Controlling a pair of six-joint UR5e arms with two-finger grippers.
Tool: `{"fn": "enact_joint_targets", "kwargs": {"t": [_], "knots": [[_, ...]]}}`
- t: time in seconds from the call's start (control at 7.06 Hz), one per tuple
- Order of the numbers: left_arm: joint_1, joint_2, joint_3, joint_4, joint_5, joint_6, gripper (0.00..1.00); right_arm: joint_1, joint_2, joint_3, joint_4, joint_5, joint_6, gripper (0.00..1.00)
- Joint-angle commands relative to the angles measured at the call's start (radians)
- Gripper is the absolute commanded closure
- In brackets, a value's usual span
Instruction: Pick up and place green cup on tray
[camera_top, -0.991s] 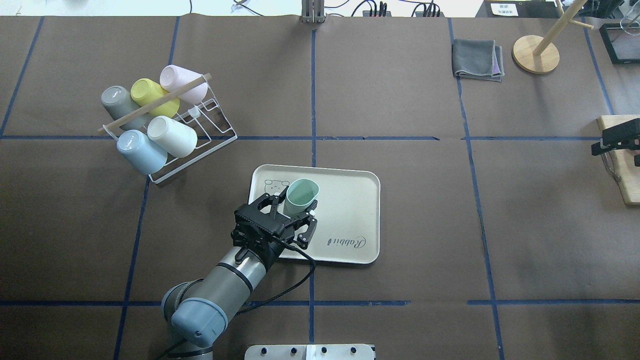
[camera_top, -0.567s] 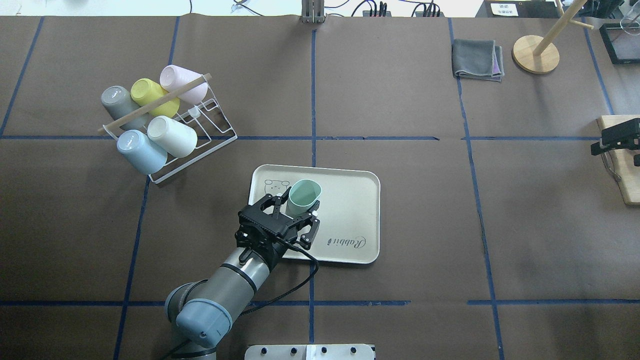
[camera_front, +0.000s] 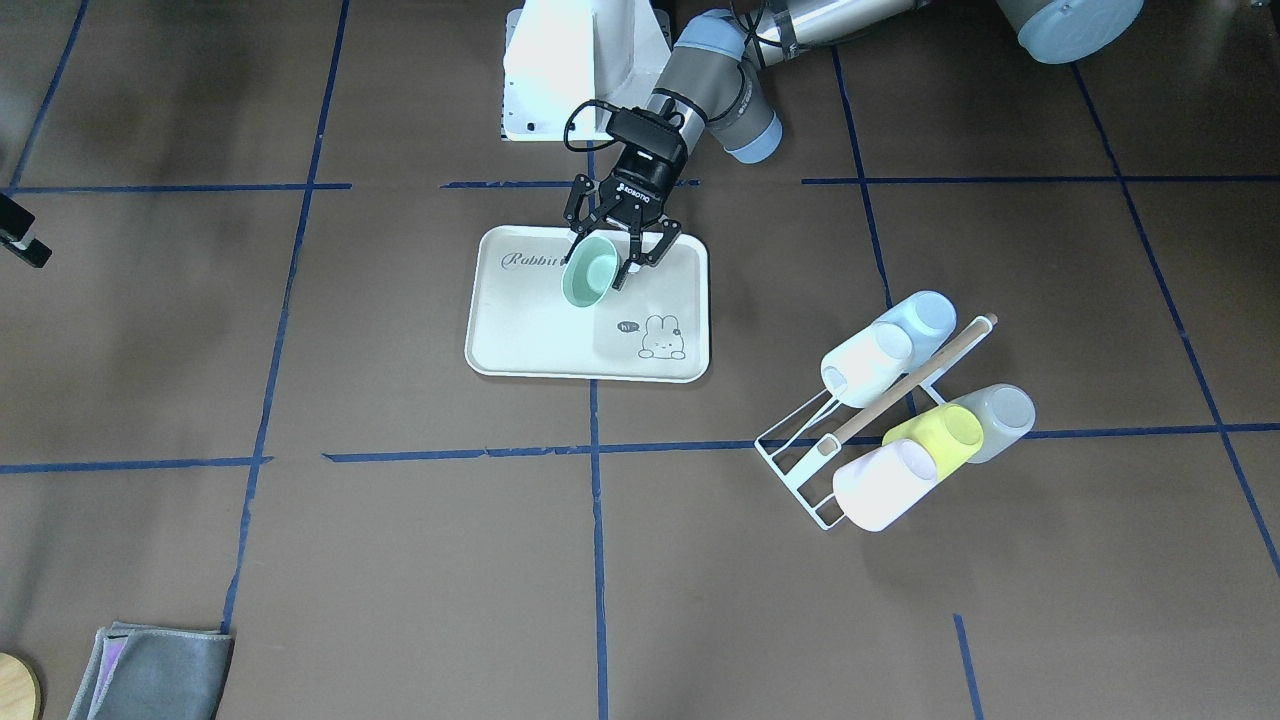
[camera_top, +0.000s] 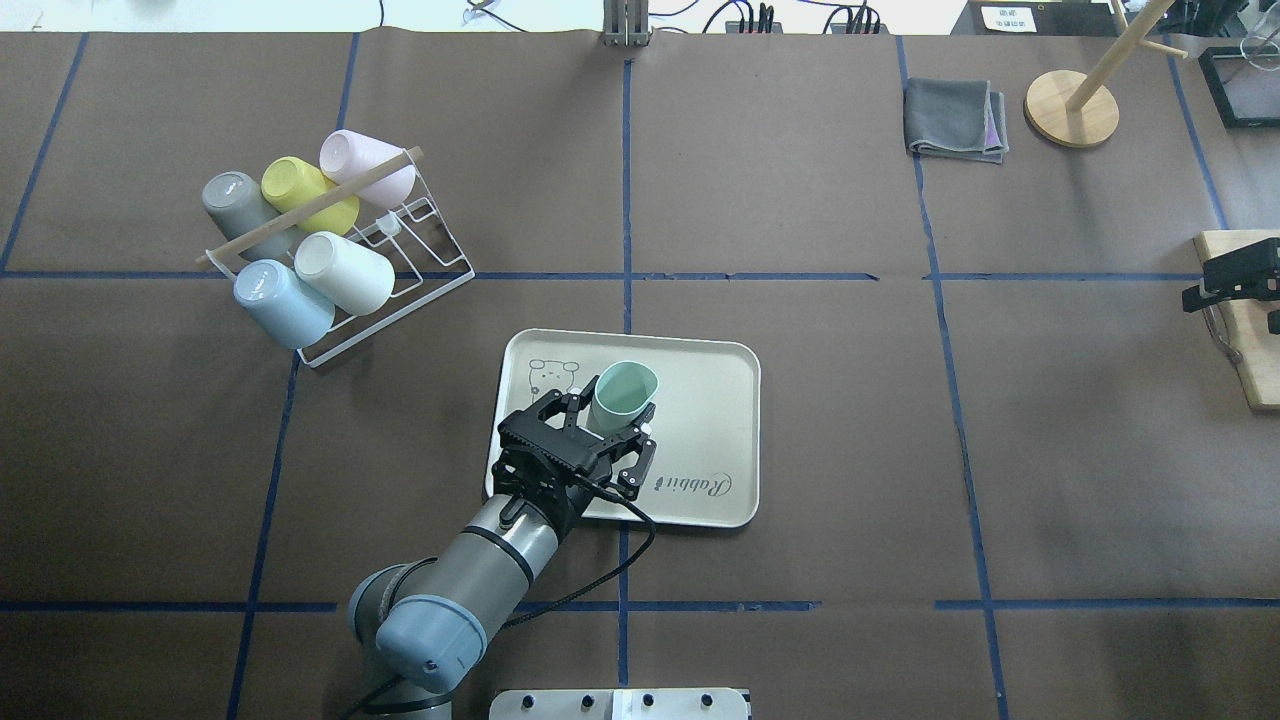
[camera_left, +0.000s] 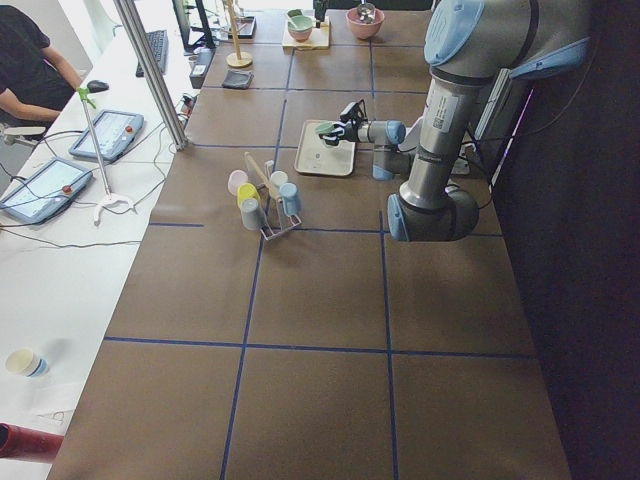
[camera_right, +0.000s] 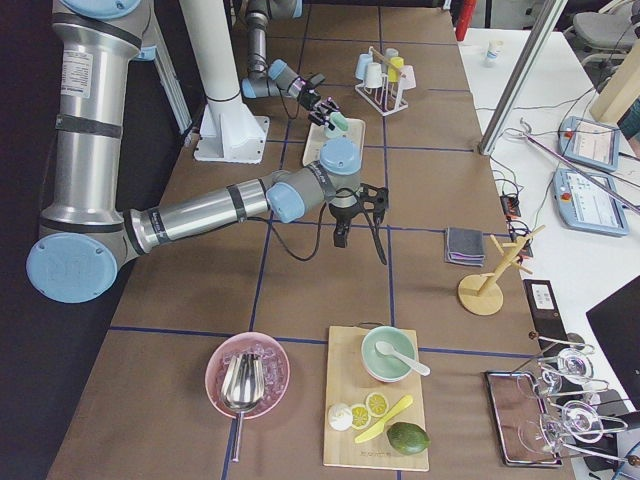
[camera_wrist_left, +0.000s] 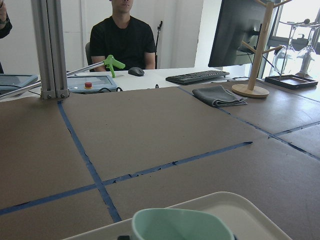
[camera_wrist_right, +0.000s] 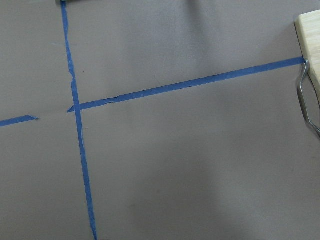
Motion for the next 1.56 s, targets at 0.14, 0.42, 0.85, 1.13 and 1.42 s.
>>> {"fn": "enact_joint_targets", "kwargs": {"t": [0.14, 0.42, 0.85, 1.13, 1.42], "knots": [[0.000, -0.016, 0.015, -0.001, -0.002, -0.001, 0.36, 0.007, -0.002, -0.015, -0.001, 0.000, -0.038, 0.00], [0.000, -0.016, 0.015, -0.001, 0.000, -0.001, 0.24, 0.005, -0.001, -0.017, -0.001, 0.000, -0.038, 0.00], [0.000, -0.014, 0.015, -0.001, 0.001, -0.001, 0.18, 0.007, -0.001, -0.015, -0.001, 0.000, -0.038, 0.00], [0.000, -0.014, 0.015, -0.001, 0.001, -0.003, 0.17, 0.007, -0.001, -0.015, -0.001, 0.000, -0.038, 0.00], [0.001, -0.013, 0.015, -0.001, 0.003, -0.003, 0.17, 0.007, -0.001, -0.012, -0.001, 0.002, -0.038, 0.00]]}}
